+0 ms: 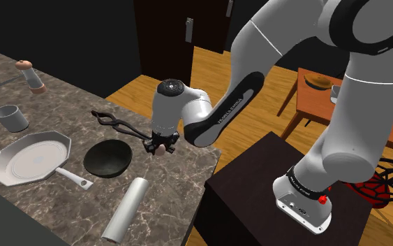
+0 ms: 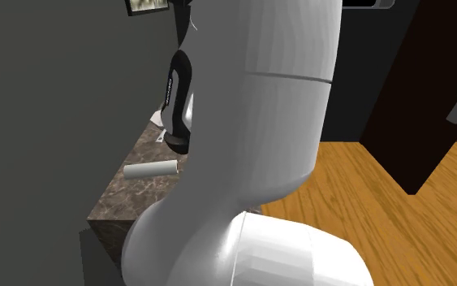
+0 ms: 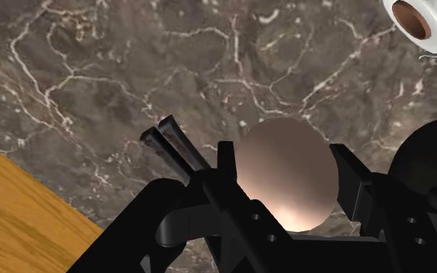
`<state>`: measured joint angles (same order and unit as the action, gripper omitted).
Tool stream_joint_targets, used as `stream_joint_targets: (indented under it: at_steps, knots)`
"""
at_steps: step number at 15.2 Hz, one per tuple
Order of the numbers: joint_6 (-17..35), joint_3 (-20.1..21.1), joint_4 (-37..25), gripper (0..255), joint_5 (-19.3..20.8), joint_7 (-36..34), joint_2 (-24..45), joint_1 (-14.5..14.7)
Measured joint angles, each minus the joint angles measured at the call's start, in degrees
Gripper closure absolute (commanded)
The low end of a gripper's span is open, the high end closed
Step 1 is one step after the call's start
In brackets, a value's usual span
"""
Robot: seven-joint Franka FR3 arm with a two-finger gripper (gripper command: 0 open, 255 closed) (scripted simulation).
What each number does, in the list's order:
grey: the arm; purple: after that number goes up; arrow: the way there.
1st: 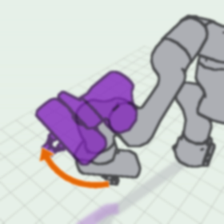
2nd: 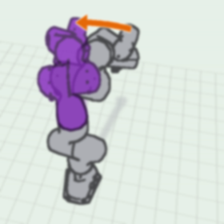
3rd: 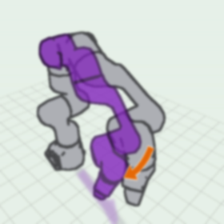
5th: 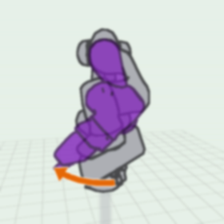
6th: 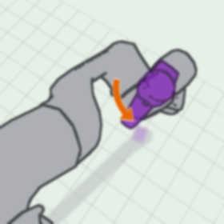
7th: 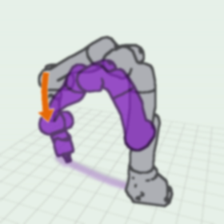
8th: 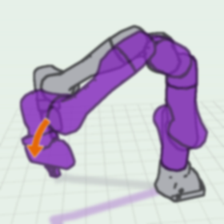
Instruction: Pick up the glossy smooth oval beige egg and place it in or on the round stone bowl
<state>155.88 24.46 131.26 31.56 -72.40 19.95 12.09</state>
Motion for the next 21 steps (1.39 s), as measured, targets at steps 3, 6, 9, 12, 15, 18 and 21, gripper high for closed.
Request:
stream_joint_targets:
  at_steps: [3,6,9,12,15,18,21]
  knots:
    - [-1.65,1.90,0.47,255,-2.94,2.45,-2.43,-1.56]
    - [-3.33,3.42,0.39,255,-5.54,4.51,-4.34,-2.64]
    - [-4.80,4.83,0.77,255,-8.25,6.55,-6.62,-3.69]
    - [-6.54,6.02,0.64,255,-10.90,8.56,-8.64,-4.50]
    - [-8.46,7.08,0.43,255,-13.72,10.68,-10.86,-5.21]
    - [-10.74,7.28,-2.97,255,-13.13,9.70,-9.31,-4.25]
    - [-13.58,6.51,-9.73,255,-10.04,7.09,-4.20,-1.97]
